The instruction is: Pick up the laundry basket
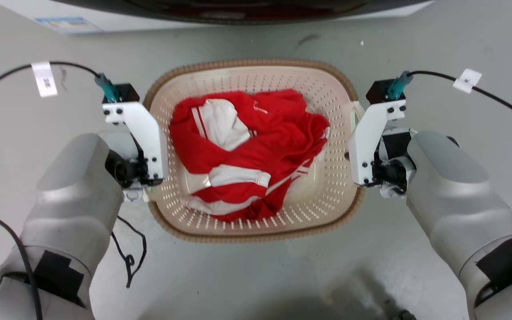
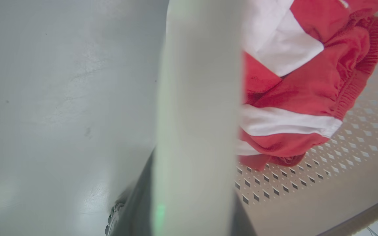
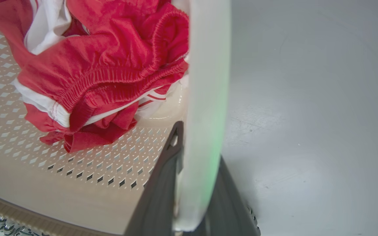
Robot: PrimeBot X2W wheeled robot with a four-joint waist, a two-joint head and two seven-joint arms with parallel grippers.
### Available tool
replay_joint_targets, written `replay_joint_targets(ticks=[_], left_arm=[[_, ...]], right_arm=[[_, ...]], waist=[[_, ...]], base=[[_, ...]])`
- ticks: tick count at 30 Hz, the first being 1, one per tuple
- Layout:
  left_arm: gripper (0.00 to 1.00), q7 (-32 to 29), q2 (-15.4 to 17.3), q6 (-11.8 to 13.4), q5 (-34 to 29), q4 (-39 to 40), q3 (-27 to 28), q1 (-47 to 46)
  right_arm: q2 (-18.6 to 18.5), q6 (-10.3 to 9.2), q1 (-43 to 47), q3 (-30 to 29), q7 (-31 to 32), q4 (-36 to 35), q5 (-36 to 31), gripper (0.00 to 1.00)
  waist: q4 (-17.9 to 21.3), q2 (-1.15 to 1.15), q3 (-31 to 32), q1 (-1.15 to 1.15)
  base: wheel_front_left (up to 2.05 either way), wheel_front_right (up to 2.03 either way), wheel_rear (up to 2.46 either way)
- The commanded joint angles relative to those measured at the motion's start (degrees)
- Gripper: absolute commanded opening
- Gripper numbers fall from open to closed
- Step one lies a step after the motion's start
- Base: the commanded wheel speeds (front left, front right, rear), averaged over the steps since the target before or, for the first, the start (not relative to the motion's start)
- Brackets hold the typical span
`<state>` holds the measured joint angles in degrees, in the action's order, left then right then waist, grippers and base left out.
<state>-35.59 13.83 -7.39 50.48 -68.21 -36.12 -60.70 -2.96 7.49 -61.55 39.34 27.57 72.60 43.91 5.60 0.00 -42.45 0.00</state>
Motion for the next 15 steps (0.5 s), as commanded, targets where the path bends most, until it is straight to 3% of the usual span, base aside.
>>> replay_joint_targets(ticks=[1,15], left_arm=[[0.00,-0.35,-0.48,-0.17,0.47,0.14,-0.09,0.55],[0.00,-5.88,-3.15,-0.24,5.87,-1.55,-0.90,7.60]], right_arm=[[0.16,0.00,0.89,0.32,0.61,0.13,0.17,0.00],[0.34,0.02,7.06,1.67,8.13,0.92,3.12,0.00]], waist=[[-0.51,0.00,2.53,0.00],[-1.94,0.00,15.99,0.00]], base=[[0.00,0.00,0.00],[0.00,0.00,0.00]])
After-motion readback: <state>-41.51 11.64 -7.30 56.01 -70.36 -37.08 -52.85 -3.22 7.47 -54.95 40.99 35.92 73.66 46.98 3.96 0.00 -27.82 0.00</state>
